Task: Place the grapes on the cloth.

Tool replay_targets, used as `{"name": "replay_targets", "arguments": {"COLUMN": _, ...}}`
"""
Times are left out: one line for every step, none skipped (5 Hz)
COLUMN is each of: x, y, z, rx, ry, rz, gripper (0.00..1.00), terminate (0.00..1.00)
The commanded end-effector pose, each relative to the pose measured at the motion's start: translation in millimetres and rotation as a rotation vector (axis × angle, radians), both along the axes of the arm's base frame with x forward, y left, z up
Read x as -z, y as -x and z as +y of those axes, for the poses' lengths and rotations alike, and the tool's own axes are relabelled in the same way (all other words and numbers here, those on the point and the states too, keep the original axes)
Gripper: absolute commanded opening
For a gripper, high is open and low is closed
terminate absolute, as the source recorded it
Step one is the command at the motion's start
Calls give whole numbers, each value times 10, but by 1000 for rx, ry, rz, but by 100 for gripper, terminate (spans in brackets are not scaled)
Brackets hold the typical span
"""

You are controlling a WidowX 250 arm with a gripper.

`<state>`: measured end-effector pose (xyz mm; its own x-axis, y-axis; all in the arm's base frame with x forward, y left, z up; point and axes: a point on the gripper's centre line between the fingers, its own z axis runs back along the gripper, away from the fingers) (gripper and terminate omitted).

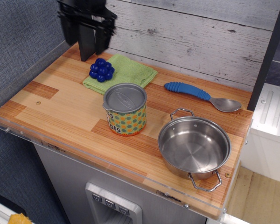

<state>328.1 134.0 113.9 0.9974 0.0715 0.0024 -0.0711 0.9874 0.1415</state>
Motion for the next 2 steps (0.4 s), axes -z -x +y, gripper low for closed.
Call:
{"name": "replay_targets", "arguments": {"x": -331, "y": 546, "z": 1, "rx": -68, "ry": -14, "rz": -18, "gripper": 100, "terminate": 0}}
{"name": "replay_targets", "arguments": {"x": -433, "y": 831, "z": 52, "rx": -190, "ry": -20, "rz": -41, "gripper": 100, "terminate": 0}}
